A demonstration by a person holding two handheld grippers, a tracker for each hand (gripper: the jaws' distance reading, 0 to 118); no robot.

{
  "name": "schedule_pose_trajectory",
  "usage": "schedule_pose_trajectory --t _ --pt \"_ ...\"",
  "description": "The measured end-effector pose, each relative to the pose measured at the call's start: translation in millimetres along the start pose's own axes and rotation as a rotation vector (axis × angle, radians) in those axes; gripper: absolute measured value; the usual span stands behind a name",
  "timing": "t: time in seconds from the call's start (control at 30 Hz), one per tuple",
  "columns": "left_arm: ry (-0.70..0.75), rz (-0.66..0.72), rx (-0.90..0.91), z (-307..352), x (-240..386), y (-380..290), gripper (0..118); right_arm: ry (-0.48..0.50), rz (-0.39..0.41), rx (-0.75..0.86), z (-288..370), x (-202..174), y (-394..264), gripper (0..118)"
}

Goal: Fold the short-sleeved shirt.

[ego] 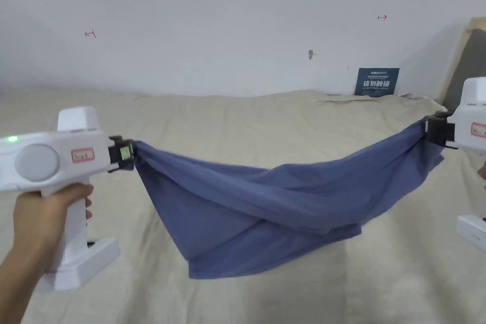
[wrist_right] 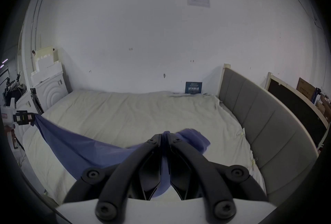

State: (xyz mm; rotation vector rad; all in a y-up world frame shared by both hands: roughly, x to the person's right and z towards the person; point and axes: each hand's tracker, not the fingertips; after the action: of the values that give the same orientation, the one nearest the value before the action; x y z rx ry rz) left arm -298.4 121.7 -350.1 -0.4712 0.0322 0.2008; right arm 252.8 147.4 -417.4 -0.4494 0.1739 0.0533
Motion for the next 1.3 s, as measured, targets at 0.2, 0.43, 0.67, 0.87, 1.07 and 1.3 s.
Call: schedule_pose_trajectory --t 0.2,0.43,0.67,0.87,1.07,1.3 --pt "0.047 0.01 0.078 -10.8 -10.4 81.2 1 -0.048 -0.016 0.04 -10.4 11.0 49.0 4" --pt "0.084 0.0 0.144 -28.2 -10.1 152.8 1 -0.073 -0.049 0.095 -31.2 13.7 88.9 4" --pt "0.13 -0.031 0.181 -48.8 -11.4 170.4 1 -0.063 -0.066 0.126 -65.1 10.3 95.3 4" --pt "0.164 -0.047 0.127 -70.2 -29.7 125.2 1 -0.038 -0.052 0.074 -90.2 -3.8 51.0 4" --pt "0.179 -0.033 0.038 -74.9 -54.0 43.4 1 -0.005 -0.06 -0.033 -110.4 -19.0 -23.0 4" --pt "0.199 -0.035 -0.113 -48.5 -77.2 -76.5 1 0.024 -0.122 -0.133 -97.7 -35.5 -121.5 4"
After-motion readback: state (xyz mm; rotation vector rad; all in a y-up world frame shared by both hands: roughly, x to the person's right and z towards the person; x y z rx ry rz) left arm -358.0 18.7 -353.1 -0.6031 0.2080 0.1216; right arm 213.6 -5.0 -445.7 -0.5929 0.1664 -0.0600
